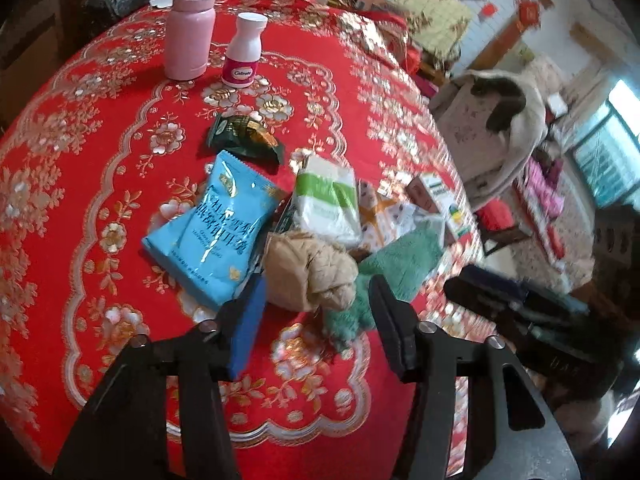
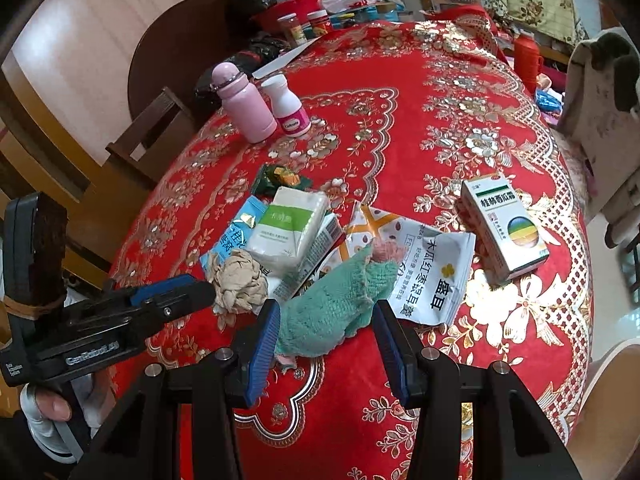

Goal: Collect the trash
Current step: 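Grasp the beige crumpled tissue with left tool while right tool grasps white tissue pack, then carry the tissue and tissue pack over the beige bucket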

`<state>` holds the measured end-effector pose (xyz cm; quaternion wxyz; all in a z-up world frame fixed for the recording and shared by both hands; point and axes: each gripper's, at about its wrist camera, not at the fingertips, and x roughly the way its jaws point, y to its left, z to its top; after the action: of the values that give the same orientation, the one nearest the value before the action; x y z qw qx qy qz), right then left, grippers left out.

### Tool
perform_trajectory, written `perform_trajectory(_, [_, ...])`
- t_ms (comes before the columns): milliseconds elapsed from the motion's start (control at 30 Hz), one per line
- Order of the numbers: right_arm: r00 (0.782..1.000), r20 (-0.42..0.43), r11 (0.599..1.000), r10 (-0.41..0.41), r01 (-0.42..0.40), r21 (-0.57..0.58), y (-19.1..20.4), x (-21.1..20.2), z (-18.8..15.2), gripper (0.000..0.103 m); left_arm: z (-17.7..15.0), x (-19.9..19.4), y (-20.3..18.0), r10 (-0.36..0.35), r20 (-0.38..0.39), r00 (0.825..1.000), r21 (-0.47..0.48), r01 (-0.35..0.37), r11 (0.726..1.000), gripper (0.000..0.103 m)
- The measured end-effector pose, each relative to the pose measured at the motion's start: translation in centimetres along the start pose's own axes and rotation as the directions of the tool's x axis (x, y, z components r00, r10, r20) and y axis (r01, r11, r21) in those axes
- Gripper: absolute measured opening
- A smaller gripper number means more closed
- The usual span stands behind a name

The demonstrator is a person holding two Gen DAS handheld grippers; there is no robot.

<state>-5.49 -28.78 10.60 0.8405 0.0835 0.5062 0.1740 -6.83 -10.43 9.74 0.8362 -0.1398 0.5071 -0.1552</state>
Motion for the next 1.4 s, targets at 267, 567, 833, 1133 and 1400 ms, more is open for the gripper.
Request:
perform_trajectory(267, [1.000, 0.014, 1.000, -0.017, 0.016, 0.020, -0.6, -0.7, 0.0, 0.046, 0.5, 3.5, -0.5, 0.078, -0.045, 0.996, 0.038, -0.077, 0.996, 0.052])
perform_trajectory(567, [1.000, 0.018, 1.000, 0.015, -0.015, 0.017, 0.8, 0.1, 1.4, 0.046, 0.9, 1.2, 1.1, 0.043, -0.003, 0.999, 0.021, -0.043, 0.999, 0.020])
perform_trajectory(833, [0.999, -0.029, 0.999, 0.022, -0.021, 0.040, 3.4, 4.5, 4.5, 0.069, 1.5, -1.4, 3.0, 0.078, 0.052, 0.996, 0.008, -0.079, 0.997, 0.019])
perform_trajectory(1133, [0.996, -0.089, 0.997, -0.005, 0.011, 0.073, 4.8, 9.7, 6.6, 0.069, 1.5, -2.0, 4.8, 0.101, 0.063, 0.993, 0.020, -0.103, 0.994, 0.019])
perform_trajectory(1400, [0.992, -0.125, 0.985, 0.005, 0.017, 0.169, 2.2, 11.2, 6.0, 0.032, 1.6, -1.5, 5.4, 0.092, 0.044, 0.995, 0.017, -0.093, 0.996, 0.019])
